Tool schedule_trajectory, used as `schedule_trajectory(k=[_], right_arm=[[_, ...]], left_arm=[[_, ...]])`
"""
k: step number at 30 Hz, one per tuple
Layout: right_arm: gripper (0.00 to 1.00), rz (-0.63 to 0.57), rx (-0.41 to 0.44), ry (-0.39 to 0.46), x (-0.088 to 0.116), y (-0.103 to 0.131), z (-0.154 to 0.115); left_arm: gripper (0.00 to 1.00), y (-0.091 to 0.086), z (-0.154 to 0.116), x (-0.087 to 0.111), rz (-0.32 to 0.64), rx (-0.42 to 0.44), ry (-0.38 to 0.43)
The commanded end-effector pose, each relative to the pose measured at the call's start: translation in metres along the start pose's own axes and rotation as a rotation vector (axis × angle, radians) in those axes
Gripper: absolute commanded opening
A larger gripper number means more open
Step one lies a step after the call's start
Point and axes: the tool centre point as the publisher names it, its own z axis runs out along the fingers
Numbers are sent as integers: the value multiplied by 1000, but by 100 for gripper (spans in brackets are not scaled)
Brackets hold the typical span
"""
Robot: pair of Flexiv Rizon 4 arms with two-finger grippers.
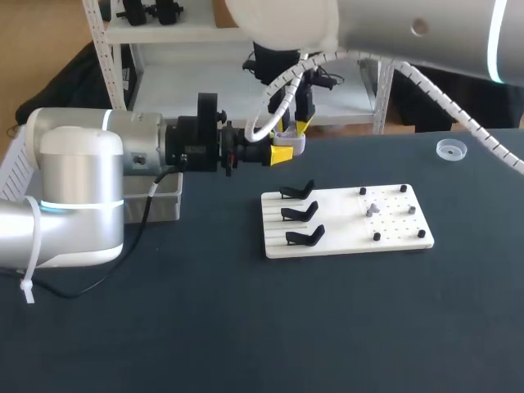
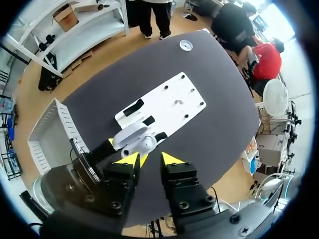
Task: Pick up each earbud case from the left stands, insert the matching earbuds, close the lid, and place the case in the box.
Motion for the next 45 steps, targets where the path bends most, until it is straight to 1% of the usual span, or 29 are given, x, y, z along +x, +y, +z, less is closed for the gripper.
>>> schedule_trajectory(k=[1, 3, 5, 7, 8, 9, 10, 11, 12, 13, 14, 16, 17, 18, 19, 20, 37, 38, 39, 40, 41, 44, 45], right_arm=[[32, 31, -84, -37, 6, -20, -5], [38, 51, -153, -42, 6, -30, -9], [45, 47, -243, -69, 6, -42, -11], [45, -10, -325, -119, 10, -52, -12], [52, -34, -340, -133, 13, -57, -11], [49, -44, -356, -161, 14, -62, -11], [48, -58, -376, -161, 16, -65, -10], [51, -58, -394, -169, 16, -68, -10], [71, -67, -398, -180, 17, -71, -9], [98, -79, -407, -188, 18, -74, -8], [100, -83, -407, -210, 18, -76, -8], [100, -103, -406, -234, 20, -82, -7], [100, -118, -387, -253, 21, -85, -5], [100, -139, -372, -243, 22, -88, -3], [100, -135, -363, -227, 22, -94, -1], [100, -127, -340, -230, 20, -100, 2], [100, -127, -340, -230, 20, -100, 2], [100, -176, -372, -171, 23, -100, 13], [100, -205, -383, -156, 23, -103, 22], [100, -213, -383, -162, 21, -108, 32], [100, -215, -405, -146, 16, -113, 40], [100, -221, -401, -145, 2, -127, 67], [100, -227, -387, -158, -2, -130, 75]], left_arm=[[0, -1, 0, 1, 1, -2, -3], [0, -1, 0, 1, 1, -2, -3], [0, -1, 0, 1, 1, -2, -3], [0, -1, 0, 1, 1, -2, -3], [0, -1, 0, 1, 1, -2, -3], [0, -1, 0, 1, 1, -2, -3], [0, -1, 0, 1, 1, -2, -3], [0, -1, 0, 1, 1, -2, -3], [0, -1, 0, 1, 1, -2, -3], [0, -1, 0, 1, 1, -2, -3], [0, -1, 0, 1, 1, -2, -3], [0, -1, 0, 1, 1, -2, -3], [0, -1, 0, 1, 1, -2, -3], [0, -1, 0, 1, 1, -2, -3], [0, -1, 0, 1, 1, -2, -3], [0, -1, 0, 1, 1, -2, -3], [0, -1, 0, 1, 1, -2, -3], [0, -1, 0, 1, 1, -2, -3], [0, -1, 0, 1, 1, -2, -3], [0, -1, 0, 1, 1, -2, -3], [0, -1, 0, 1, 1, -2, -3], [0, -1, 0, 1, 1, -2, -3], [0, -1, 0, 1, 1, -2, -3]])
